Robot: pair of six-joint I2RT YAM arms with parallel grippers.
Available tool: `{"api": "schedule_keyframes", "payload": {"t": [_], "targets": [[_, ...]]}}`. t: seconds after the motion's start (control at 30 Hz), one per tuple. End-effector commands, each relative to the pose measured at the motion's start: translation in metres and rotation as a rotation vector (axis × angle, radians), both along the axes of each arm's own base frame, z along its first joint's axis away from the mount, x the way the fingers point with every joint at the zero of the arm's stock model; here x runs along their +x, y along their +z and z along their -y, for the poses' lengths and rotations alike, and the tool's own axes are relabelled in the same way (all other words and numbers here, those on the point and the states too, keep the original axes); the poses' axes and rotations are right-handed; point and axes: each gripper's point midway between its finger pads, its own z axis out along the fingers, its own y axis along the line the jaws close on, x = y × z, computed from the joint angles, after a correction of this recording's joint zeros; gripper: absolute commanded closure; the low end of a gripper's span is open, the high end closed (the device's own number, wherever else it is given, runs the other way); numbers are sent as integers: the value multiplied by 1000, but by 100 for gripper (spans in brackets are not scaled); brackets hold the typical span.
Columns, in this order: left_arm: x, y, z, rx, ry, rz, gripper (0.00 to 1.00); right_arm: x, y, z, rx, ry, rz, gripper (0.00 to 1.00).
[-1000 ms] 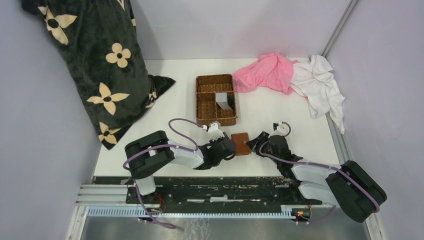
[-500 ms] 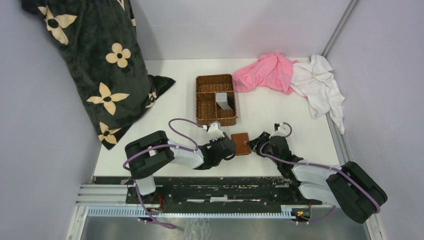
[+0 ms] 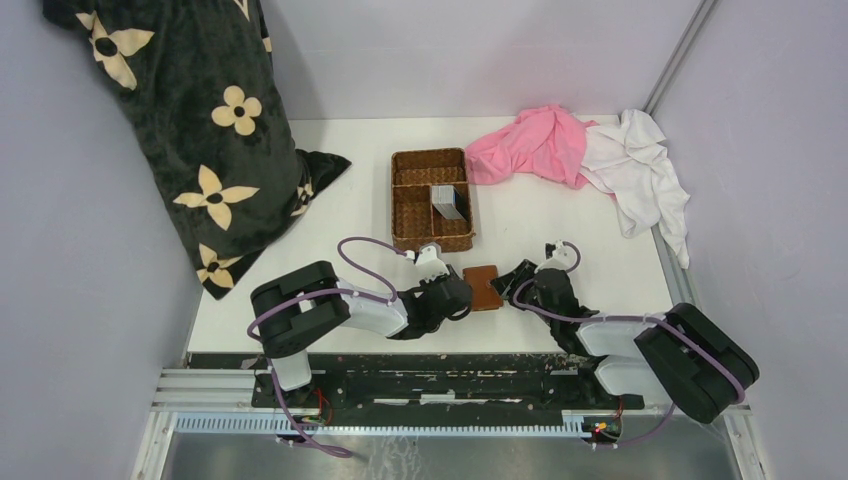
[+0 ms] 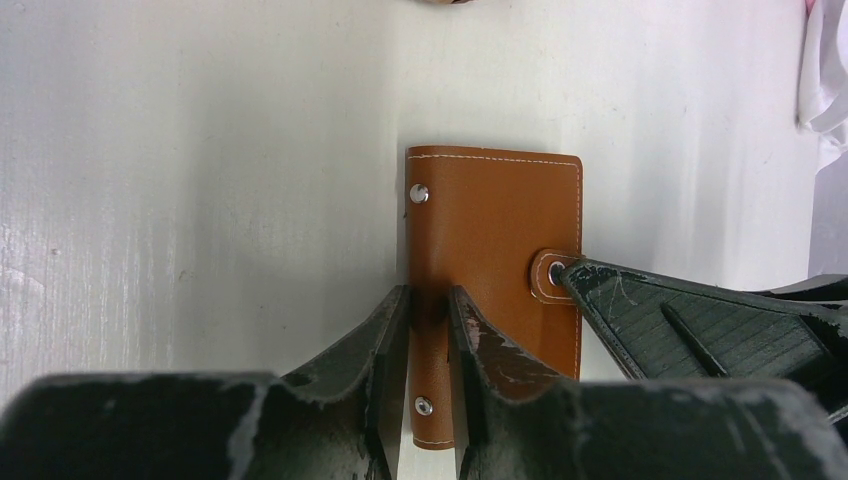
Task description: Put the credit cards into the card holder
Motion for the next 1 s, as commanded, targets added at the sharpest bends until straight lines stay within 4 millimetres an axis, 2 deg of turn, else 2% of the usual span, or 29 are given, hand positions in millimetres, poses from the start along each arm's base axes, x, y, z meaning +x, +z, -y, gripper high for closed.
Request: {"api": "schedule_keyframes", "payload": {"t": [0.0,0.13,0.53,0.97], "targets": [[-67,-101,-103,491,-130,-283,72,-8,-14,3,-33,12,-49,57],[-67,-102,-103,491,-129,-284,72,-11,-15,4,-26,9,-54,58],[-68,-105,-104,492,-130,-290,73,-7,2,20,-59,-52,-3,54],[-67,-103,-105,501,-133,-286,74,-2,-14,11,-85,-22,-44,56]]}}
